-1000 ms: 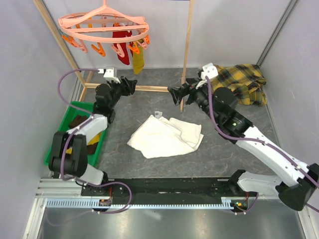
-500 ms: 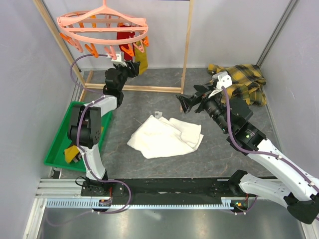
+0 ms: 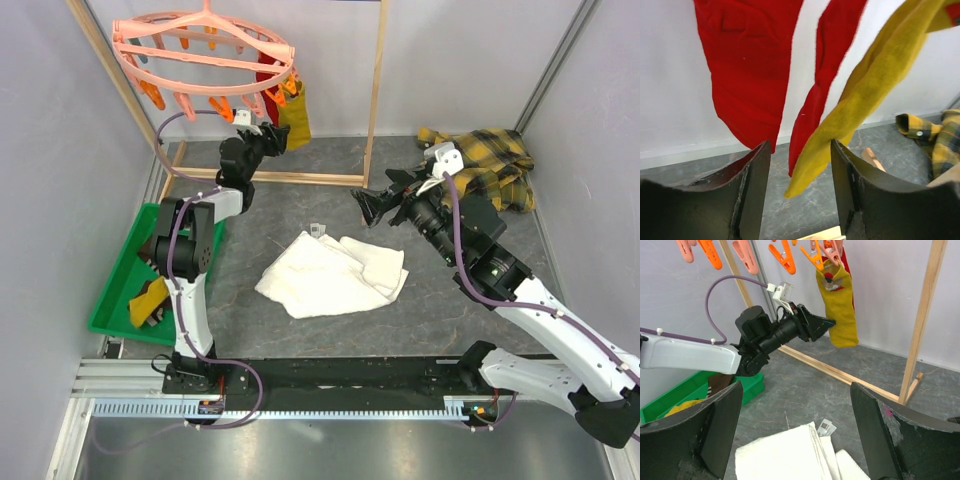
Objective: Remove the socks clipped to the hanger
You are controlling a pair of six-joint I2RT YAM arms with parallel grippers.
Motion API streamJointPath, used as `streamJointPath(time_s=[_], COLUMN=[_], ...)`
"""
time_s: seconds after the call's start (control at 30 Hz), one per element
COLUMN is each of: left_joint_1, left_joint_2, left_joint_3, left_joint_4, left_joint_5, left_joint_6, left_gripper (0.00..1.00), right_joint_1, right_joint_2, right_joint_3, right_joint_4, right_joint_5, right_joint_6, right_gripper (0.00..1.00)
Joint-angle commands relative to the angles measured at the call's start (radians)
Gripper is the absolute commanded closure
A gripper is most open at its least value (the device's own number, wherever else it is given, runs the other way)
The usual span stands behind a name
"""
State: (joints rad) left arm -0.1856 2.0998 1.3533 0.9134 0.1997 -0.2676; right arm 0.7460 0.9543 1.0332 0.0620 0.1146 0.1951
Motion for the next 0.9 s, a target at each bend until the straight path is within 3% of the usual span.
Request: streamJointPath(time_s=[0.0,0.17,0.27,0.3,0.4,0.7,0.87], left_joint_1=[-0.003,-0.008,-0.009,-0.009,-0.008,-0.006,-0.005], left_joint_2=[0.043,0.057,0.042,0.022,-0.038,-0.311,-0.446], left_joint_3=[0.047,0.04,0.014,-0.003,-0.109,-0.437,-0.545], left_joint_4=[0.111,0.168,0.186,0.208,0.255,0.28,0.289], left_joint_5=[0.07,0.144,0.196,0.207,0.233,0.202,0.277], left_joint_6=[-0.081,-0.146,-0.172,-0.185,-0.222,-0.291,-0.393], left_gripper=[0.42,0.47,0.65,0.78,0.98,0.98,0.98], right_joint_1=[0.001,0.001,0.001,0.001,0.001,0.001,0.001], right_joint_2=[0.023,0.069,0.087,0.092,0.115,0.225,0.287], right_joint_3=[0.047,0.073,0.073,0.073,0.068,0.136,0.224], right_joint_4=[0.071,0.076,0.079,0.082,0.104,0.133,0.116], right_joint_5=[-0.029,-0.049,-0.039,-0.033,-0.018,0.01,0.037], right_joint_6=[0.01,0.012,0.02,0.023,0.041,0.04,-0.02], right_gripper=[0.05,0.05,0.05,0.05,0.06,0.06,0.06])
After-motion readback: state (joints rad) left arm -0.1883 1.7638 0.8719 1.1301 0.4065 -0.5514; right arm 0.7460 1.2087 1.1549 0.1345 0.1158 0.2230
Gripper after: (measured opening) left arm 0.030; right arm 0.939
